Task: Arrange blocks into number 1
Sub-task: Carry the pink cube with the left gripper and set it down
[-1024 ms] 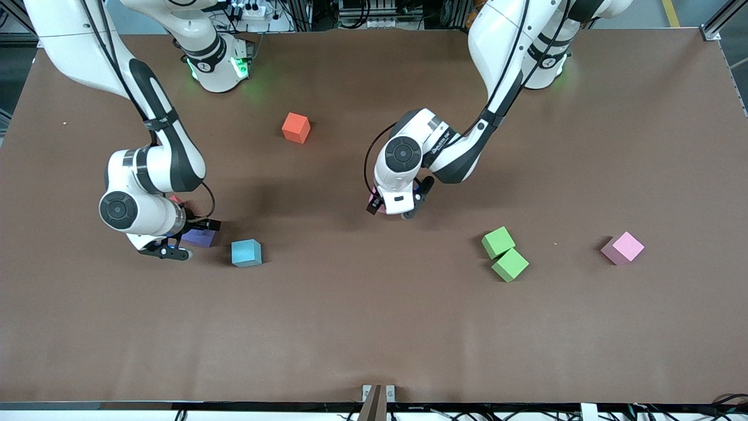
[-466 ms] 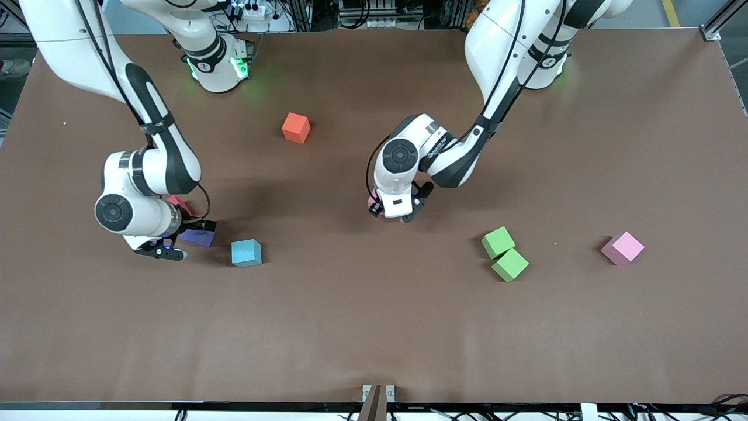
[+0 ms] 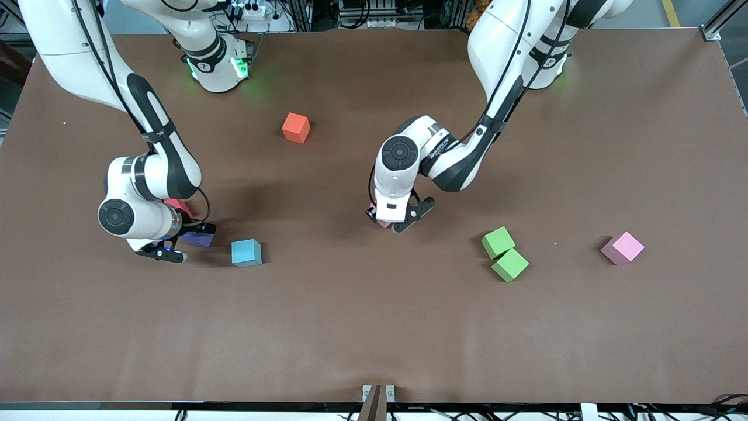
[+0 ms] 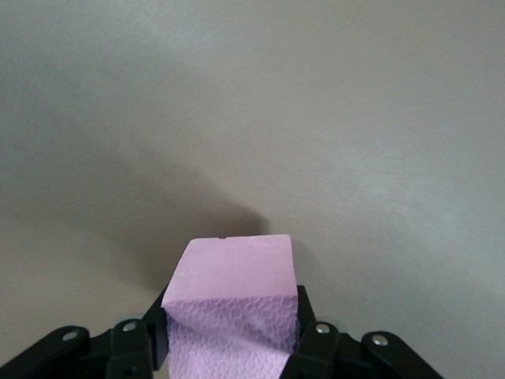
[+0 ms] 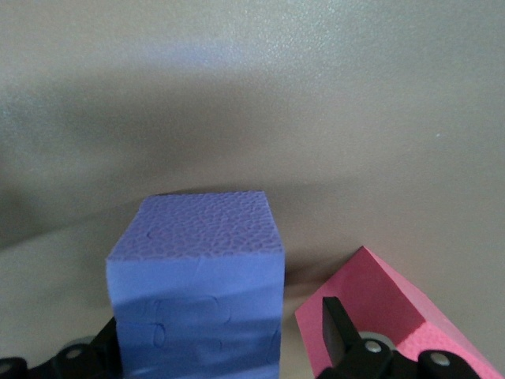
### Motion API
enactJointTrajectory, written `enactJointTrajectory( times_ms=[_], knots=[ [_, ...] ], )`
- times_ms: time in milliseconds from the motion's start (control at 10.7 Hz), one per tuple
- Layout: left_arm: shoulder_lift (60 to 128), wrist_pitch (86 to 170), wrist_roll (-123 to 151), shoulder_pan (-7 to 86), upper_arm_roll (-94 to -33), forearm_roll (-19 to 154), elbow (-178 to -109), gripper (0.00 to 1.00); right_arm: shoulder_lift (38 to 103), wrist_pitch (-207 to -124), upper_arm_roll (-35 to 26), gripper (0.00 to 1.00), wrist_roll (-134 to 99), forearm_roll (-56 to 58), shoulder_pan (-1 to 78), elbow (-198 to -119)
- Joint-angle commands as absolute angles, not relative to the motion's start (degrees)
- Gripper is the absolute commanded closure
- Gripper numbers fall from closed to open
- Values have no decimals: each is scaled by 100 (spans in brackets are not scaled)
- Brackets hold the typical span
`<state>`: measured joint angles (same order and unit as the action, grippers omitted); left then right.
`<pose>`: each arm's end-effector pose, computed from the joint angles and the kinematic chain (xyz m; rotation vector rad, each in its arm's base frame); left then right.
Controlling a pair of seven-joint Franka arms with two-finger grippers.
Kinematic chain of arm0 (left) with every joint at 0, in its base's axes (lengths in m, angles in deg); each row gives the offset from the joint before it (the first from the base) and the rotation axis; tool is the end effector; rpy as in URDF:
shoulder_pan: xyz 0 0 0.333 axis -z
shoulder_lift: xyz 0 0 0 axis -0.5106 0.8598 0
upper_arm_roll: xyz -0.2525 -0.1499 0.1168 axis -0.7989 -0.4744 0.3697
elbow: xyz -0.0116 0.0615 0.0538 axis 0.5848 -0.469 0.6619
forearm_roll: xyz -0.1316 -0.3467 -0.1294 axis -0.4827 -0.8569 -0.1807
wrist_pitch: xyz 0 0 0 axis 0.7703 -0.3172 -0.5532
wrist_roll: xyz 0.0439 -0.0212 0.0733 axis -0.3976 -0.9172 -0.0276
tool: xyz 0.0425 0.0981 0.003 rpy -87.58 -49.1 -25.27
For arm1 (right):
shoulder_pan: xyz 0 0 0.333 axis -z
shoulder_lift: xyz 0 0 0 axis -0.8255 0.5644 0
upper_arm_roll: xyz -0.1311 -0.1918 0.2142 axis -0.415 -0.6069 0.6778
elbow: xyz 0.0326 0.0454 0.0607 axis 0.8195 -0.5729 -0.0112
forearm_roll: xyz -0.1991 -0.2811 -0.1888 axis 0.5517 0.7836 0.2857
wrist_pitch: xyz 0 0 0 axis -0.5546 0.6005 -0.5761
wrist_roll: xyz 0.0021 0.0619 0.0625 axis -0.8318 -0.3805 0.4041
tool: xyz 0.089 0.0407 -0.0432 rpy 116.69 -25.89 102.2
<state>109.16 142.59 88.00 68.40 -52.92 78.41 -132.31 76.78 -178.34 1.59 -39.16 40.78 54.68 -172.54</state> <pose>0.5109 -0.4931 0.2363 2.9207 0.9553 -0.0496 0.5839 0.0153 0.1865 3.0275 -0.3399 -0.3733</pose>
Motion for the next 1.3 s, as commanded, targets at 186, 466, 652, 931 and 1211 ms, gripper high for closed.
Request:
enactJointTrajectory(
  times_ms=[186, 466, 652, 931, 1211],
  knots=[
    [10181, 13578, 8145, 6937, -6078, 8004, -13936, 100, 7739, -17885, 211, 90, -4109, 4026, 5511, -17221],
    [9714, 13587, 8206, 6833, -6992, 8389, -15017, 100, 7695, -17736, 211, 100, -4030, 4026, 5520, -17204],
    [9581, 13596, 8355, 6727, -7555, 8417, -15336, 100, 7660, -17508, 211, 100, -4030, 4026, 5520, -17099],
    [9363, 13919, 8549, 6377, -8302, 8811, -15975, 100, 7572, -17252, 219, 100, -4030, 4026, 5511, -16975],
    [9212, 14702, 8811, 6208, -8638, 8821, -16584, 100, 7440, -17165, 228, 100, -4003, 4026, 5511, -16967]
  ],
)
